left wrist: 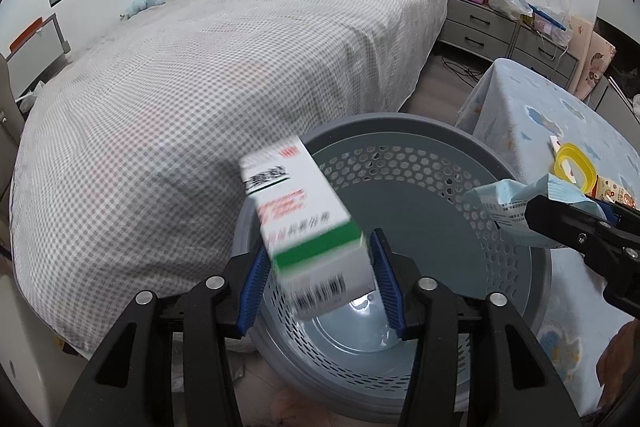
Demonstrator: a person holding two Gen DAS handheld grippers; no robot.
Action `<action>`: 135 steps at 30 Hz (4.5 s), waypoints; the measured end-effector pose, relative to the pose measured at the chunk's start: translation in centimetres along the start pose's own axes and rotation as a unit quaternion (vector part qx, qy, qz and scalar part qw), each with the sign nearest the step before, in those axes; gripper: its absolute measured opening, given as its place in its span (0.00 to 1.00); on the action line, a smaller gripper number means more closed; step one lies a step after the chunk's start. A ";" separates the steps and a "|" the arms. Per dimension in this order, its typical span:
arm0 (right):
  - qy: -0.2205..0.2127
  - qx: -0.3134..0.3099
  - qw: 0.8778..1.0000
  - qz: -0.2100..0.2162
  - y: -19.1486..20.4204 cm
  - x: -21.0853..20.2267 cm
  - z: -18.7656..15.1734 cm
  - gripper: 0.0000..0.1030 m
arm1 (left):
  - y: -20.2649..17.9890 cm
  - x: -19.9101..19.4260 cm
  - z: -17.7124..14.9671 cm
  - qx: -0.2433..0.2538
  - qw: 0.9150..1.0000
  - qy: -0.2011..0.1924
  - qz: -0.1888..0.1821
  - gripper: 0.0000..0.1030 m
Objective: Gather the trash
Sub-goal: 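Open both tools to drop the box and packet into the wastebasket, then move the right tool back over the table toward the lavender box, then close the right tool on the lavender barcode box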
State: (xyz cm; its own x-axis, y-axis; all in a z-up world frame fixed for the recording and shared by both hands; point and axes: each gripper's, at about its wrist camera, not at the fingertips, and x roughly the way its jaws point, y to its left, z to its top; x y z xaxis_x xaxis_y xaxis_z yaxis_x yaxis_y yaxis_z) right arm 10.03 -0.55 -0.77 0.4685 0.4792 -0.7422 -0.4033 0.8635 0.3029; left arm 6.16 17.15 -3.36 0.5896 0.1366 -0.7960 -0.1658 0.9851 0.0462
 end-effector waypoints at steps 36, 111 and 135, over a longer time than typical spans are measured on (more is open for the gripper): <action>-0.010 -0.001 1.000 -0.020 -0.2 -0.4 -0.6 0.75 | 0.5 -0.4 -0.4 -0.008 1.000 -0.009 0.018 0.67; 0.038 0.080 0.971 -0.220 -23.4 -11.3 -9.7 0.74 | -16.6 -2.6 -1.6 0.110 0.991 -0.033 -0.075 0.68; 0.031 0.134 0.961 -0.240 -23.0 -11.8 -10.0 0.50 | -17.5 -3.7 -2.2 0.125 0.987 -0.040 -0.088 0.68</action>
State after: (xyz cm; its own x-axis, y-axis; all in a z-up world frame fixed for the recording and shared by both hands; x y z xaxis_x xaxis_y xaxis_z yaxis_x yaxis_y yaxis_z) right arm 5.88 -27.64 -4.97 0.4986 0.0129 -0.8668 0.0672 0.9963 0.0535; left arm 5.12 -0.85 -2.58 0.6549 -0.0408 -0.7546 0.1387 0.9881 0.0669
